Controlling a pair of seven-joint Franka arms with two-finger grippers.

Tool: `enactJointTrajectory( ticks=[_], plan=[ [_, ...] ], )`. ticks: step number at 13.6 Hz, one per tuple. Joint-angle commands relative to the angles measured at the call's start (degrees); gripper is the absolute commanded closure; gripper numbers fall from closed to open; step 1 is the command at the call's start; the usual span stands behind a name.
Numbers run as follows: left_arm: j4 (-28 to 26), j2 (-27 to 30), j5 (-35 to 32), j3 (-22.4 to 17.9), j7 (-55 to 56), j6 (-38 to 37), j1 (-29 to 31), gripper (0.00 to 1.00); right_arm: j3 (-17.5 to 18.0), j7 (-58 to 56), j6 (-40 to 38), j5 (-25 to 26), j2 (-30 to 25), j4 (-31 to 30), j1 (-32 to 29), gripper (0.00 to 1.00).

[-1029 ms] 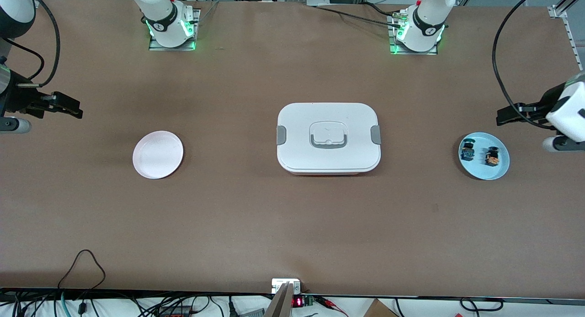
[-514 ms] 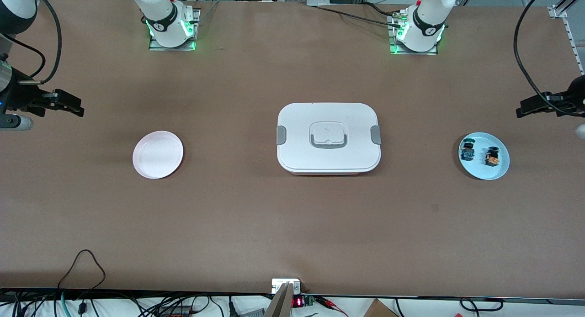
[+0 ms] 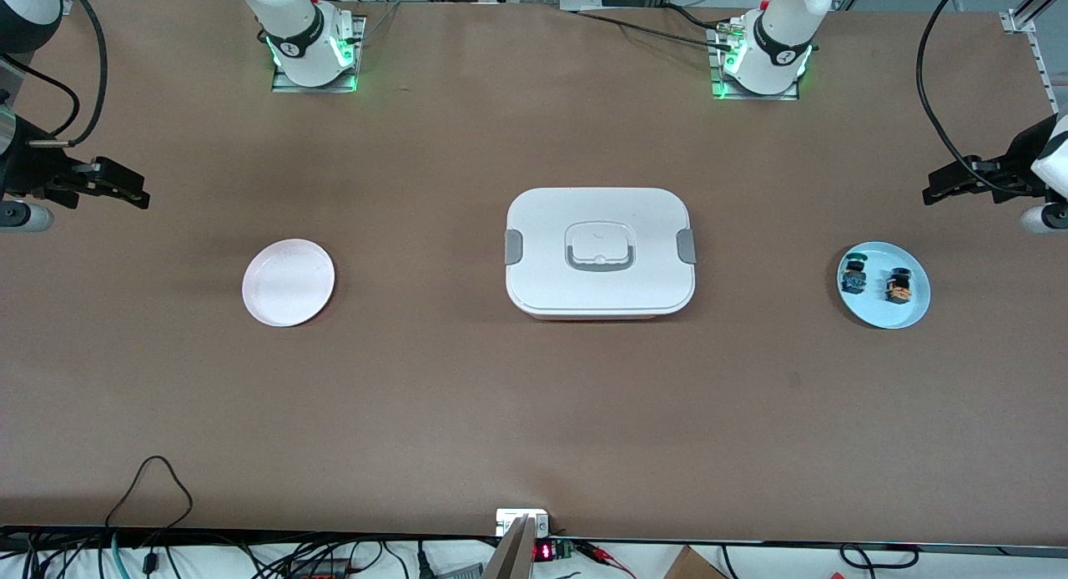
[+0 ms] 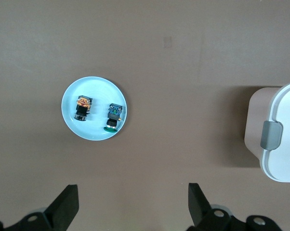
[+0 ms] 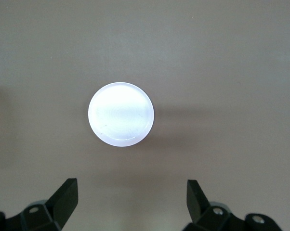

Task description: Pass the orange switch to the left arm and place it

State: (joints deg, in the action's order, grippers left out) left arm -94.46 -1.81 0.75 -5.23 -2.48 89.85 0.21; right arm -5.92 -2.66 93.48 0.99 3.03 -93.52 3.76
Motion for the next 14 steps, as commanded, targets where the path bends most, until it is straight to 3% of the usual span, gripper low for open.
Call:
enactJointTrajectory(
  ticks=[1,14],
  plan=[
    [-1.8,1.6,0.1,-0.8,-0.3,1.0,-0.6,0.00,0.6,0.5,-0.1,-0.3,-0.7,-0.1,-0.5,0.00],
    [-1.3,1.6,0.8,-0.9,-0.8,0.8,0.5,0.00,0.4,0.4,-0.9,-0.7,-1.0,0.4,-1.0,0.00]
  ],
)
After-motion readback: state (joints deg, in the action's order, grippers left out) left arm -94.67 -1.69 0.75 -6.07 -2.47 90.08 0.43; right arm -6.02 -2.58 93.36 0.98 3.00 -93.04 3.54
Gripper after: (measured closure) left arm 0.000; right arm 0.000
